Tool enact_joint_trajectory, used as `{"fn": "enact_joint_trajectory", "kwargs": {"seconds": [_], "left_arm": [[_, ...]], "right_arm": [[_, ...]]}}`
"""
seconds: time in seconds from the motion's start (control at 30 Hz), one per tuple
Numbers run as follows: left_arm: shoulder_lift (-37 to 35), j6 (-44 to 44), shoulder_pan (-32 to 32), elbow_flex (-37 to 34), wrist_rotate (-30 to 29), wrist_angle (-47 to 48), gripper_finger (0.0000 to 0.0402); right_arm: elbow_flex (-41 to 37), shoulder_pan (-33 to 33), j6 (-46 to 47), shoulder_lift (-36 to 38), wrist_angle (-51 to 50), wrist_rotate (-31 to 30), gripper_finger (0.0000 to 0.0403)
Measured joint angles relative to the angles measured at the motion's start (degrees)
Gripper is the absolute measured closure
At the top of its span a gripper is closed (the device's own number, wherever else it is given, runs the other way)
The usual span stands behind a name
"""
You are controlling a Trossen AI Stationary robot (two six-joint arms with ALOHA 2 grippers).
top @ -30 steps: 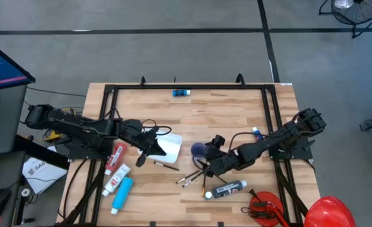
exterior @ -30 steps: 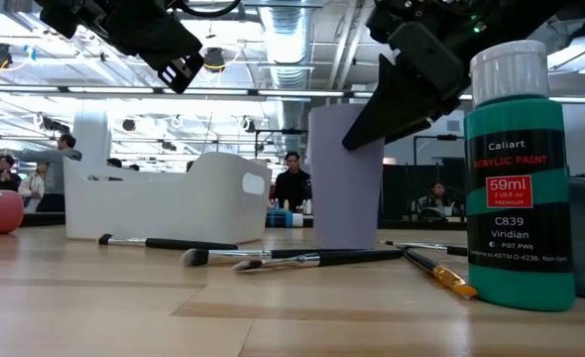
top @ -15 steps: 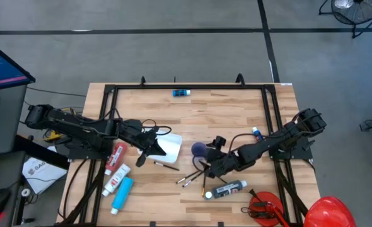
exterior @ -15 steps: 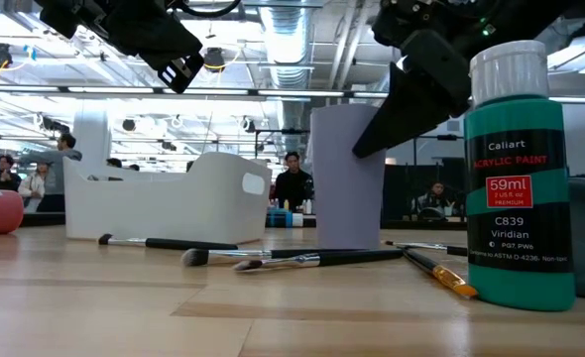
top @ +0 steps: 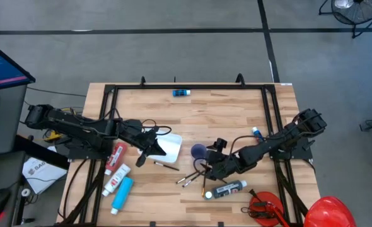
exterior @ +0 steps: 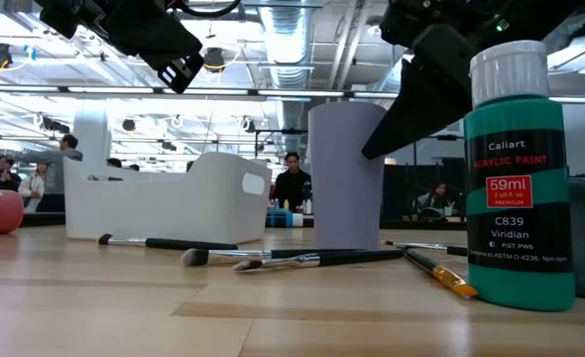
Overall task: Pick & Place Paint Supplies
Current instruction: Adjust the purple cup, then adjust the white bin
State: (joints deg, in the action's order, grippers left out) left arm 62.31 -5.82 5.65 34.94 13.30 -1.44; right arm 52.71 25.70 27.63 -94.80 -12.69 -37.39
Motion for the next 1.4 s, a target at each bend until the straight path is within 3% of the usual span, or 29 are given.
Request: {"fn": "enact_joint_trajectory", "kwargs": {"seconds": [0.37,0.57,0.83,0.93,1.17,1.4], "left_arm": [[0.00,-0.01,0.00,-0.08,-0.39,0.61,0.0400],[0.46,-0.41,-0.58,-0.11,-8.33,5.27,0.0400],[8.91,-0.79,-5.12,-0.11,-10.77,8.25,0.0400],[12.90,-0.88,-7.21,-0.11,-8.53,8.14,0.0400],[18.52,-2.20,-9.18,-0.11,3.82,5.36,0.0400],[21.40,-3.69,-8.83,0.31,5.77,1.19,0.0400]], "right_arm": [[0.06,0.25,0.93,4.53,-3.37,-0.15,0.0036],[0.07,1.41,4.28,9.96,-7.46,-1.57,0.0036],[-1.67,3.65,11.23,14.71,-10.86,-6.27,0.0036],[-3.42,4.16,13.00,16.08,-10.19,-6.27,0.0036],[-7.87,4.67,17.23,20.44,-8.12,-6.50,0.0036],[-9.35,4.66,20.35,24.92,-11.66,-8.17,0.0036]]}}
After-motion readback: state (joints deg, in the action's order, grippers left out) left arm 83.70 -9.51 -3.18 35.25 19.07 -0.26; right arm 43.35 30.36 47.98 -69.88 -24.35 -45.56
